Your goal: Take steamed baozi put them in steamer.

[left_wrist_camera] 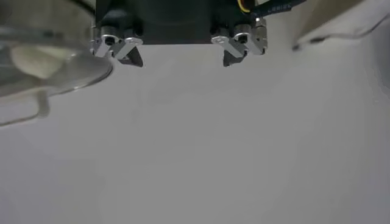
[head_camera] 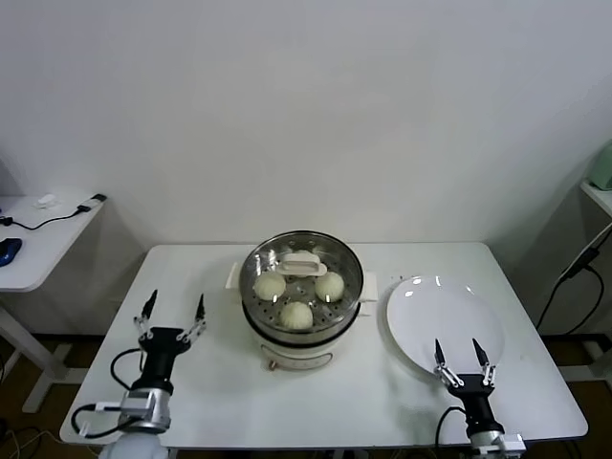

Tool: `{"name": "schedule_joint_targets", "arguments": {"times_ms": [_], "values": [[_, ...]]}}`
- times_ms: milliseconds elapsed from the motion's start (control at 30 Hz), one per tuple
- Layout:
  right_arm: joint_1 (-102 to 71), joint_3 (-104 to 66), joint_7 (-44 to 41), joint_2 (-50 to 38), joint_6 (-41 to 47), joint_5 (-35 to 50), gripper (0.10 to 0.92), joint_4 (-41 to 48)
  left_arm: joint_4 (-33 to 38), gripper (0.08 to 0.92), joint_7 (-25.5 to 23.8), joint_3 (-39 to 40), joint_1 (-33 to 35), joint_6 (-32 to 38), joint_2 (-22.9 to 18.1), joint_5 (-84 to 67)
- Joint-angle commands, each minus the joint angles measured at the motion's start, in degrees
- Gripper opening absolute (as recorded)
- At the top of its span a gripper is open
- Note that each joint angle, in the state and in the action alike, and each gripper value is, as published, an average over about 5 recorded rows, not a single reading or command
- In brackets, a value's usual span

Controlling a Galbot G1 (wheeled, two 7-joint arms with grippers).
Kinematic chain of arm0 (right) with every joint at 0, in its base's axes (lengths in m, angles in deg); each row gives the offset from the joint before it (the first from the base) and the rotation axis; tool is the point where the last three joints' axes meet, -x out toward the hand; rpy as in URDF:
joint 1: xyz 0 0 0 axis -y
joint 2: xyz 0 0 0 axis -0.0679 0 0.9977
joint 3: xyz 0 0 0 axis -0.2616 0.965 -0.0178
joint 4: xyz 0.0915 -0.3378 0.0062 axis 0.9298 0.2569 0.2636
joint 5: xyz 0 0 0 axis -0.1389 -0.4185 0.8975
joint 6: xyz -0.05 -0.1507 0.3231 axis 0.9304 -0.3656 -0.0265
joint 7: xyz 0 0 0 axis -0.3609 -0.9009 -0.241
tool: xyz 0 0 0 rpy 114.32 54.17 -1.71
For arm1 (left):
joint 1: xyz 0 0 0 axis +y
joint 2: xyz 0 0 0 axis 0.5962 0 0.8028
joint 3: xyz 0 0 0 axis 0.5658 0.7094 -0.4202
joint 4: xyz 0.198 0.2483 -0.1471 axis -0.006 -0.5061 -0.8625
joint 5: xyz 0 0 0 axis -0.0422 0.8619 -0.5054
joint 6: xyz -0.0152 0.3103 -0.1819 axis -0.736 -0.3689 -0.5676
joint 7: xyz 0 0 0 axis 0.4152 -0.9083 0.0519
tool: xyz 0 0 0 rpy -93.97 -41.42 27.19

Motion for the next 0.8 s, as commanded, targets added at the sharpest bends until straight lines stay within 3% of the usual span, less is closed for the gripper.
{"name": "schedule_joint_targets", "arguments": {"times_ms": [33, 800], "values": [[0.1, 0.7, -0.3, -0.3, 0.1, 0.6, 0.823, 0.4, -13.1, 0.823, -0.1, -5.7, 4.4, 12.8, 0.7, -8.8], [0.0, 1.3, -0.3, 0.1, -0.5, 0.4, 0.823, 0.6, -12.6, 0.823, -0.3, -3.4, 4.8, 14.0, -0.5, -6.6]]}}
